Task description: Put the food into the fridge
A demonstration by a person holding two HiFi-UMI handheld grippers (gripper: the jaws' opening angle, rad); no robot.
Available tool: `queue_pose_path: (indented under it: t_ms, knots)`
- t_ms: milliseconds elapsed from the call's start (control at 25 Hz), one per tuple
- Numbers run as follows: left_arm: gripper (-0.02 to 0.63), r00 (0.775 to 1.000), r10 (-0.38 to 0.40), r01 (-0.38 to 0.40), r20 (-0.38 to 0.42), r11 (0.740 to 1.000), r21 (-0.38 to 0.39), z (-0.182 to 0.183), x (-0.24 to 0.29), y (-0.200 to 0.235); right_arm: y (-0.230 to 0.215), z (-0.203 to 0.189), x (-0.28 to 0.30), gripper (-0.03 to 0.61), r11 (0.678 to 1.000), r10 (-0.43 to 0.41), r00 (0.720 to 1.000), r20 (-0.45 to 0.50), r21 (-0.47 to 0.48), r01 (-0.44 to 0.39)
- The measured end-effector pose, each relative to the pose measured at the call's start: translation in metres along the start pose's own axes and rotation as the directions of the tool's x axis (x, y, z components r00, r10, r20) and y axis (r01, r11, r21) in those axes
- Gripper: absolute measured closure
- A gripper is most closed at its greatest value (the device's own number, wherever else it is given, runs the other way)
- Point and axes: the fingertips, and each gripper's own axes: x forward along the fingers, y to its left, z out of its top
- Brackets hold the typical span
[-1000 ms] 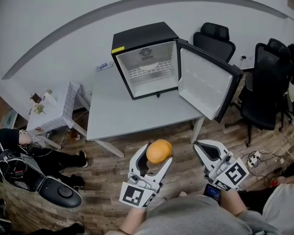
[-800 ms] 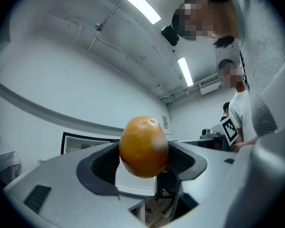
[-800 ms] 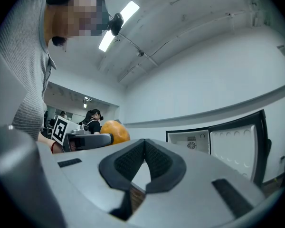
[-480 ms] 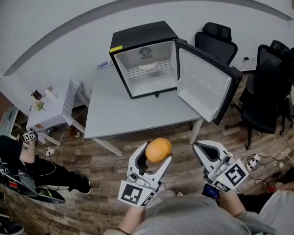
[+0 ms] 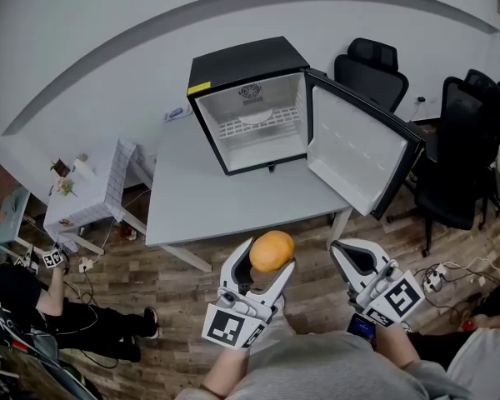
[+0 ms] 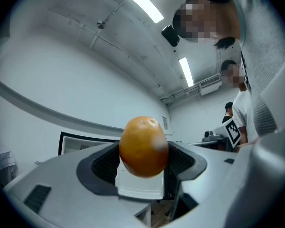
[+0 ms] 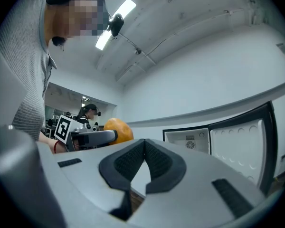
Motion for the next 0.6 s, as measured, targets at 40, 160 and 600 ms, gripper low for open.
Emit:
queue_pose_path:
  t_ms: [40,160,600]
  knots:
    - [0.290,1.000,-0.005,0.005,0.000,1.000,-0.002,-0.001,0.003,0.006,-0.002,-0.001,0.006,0.566,1.000,-0.002,1.000,-0.001,-0.001,0.002]
    - [0.290,1.000,-0.017,0.017,0.001,1.000,-0.005,-0.004,0.012,0.026,-0.010,-0.004,0.026,0.566,1.000,-0.009,1.000,-0.002,-0.003,0.009]
    - [0.290,0.999,-0.040,0.040,0.004,0.999,-0.015,-0.016,0.059,0.101,-0.047,-0.017,0.101,0.566,1.000,-0.016,1.000,-0.015,-0.006,0.016]
